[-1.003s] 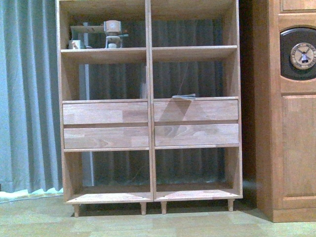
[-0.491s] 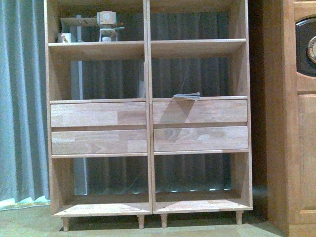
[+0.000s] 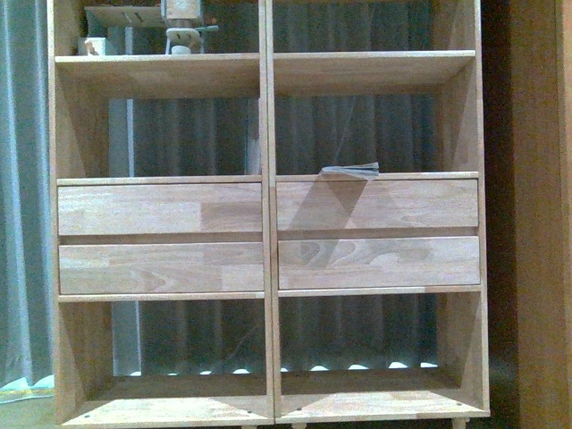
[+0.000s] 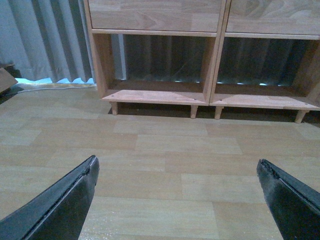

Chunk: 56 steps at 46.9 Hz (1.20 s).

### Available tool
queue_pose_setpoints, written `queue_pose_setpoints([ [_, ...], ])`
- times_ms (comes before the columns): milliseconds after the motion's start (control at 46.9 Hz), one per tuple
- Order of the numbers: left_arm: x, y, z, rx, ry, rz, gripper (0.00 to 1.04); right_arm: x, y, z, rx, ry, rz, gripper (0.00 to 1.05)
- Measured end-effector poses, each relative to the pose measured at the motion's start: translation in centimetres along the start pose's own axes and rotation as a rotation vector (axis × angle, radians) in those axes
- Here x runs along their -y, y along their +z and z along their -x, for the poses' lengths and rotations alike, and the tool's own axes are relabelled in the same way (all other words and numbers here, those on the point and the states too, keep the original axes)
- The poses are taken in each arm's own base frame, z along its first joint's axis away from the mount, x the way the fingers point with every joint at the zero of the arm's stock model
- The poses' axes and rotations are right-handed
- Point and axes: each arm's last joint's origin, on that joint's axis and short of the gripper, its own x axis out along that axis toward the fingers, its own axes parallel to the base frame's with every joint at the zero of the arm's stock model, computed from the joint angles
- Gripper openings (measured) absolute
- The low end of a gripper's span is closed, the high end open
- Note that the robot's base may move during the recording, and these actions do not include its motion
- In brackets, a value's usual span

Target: Organize books on shelf

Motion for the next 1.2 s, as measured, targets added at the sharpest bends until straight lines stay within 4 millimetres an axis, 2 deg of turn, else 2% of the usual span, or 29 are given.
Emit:
queue_pose_setpoints([
  [1195, 0.00, 0.00, 0.00, 0.000, 0.000, 0.000, 0.97, 0.00, 0.00, 0.00, 0.000, 0.000, 0.000, 0.98],
])
